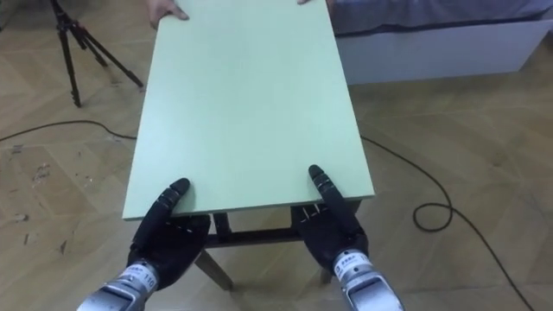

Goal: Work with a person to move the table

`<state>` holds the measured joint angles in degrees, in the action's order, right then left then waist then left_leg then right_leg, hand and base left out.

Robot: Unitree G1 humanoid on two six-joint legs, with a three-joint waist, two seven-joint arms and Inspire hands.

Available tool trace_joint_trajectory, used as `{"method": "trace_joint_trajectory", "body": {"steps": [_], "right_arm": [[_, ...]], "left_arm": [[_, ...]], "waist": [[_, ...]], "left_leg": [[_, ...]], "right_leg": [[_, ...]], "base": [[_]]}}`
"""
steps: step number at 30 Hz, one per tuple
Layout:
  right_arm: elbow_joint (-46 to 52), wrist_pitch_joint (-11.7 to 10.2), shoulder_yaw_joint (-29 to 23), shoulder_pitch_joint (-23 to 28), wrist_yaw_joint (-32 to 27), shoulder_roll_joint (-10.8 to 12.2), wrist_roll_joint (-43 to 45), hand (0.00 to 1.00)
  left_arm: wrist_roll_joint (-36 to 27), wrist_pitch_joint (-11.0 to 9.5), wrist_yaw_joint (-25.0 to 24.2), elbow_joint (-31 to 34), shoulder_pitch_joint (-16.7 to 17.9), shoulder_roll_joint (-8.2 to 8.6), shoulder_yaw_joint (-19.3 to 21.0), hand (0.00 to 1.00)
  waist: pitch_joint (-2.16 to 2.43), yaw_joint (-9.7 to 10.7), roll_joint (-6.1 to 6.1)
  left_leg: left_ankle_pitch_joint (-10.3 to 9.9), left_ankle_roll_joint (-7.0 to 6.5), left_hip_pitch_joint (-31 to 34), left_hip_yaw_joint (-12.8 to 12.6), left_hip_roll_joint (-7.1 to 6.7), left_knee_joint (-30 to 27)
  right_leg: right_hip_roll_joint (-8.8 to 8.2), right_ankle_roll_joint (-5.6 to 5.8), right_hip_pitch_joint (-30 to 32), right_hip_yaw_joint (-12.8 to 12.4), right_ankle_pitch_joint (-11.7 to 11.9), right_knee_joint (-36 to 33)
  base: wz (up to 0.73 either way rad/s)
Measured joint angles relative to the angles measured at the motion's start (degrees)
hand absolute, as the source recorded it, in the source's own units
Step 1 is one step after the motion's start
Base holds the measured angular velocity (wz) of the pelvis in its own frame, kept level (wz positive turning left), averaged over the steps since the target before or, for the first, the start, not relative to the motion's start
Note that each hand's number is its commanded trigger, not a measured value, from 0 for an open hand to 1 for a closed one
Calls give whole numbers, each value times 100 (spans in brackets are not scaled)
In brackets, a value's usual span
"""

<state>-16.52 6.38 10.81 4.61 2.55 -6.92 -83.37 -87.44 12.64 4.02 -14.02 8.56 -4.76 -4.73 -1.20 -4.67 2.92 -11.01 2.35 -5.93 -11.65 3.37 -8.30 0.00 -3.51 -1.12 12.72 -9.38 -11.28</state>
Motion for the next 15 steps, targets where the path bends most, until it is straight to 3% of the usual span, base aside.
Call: {"method": "trace_joint_trajectory", "body": {"steps": [6,10,15], "right_arm": [[156,-40,-16,10,-188,-5,7,100],[349,-117,9,70,-206,-19,17,100],[684,-181,100,301,-206,0,-8,100]], "left_arm": [[236,-13,-88,144,85,61,4,100],[331,-11,-145,523,350,150,-2,100],[449,-115,-327,579,460,150,-1,100]], "waist": [[6,17,-10],[12,0,-20],[36,-28,-54]], "left_leg": [[0,0,-8,-46,-14,-3],[0,0,10,-55,-11,-12],[0,0,44,-52,-7,-13]], "right_leg": [[0,1,11,-36,-1,-12],[7,1,50,-107,-2,-16],[18,0,95,-90,-1,-29]], "base": [[-1],[-8],[-1]]}}
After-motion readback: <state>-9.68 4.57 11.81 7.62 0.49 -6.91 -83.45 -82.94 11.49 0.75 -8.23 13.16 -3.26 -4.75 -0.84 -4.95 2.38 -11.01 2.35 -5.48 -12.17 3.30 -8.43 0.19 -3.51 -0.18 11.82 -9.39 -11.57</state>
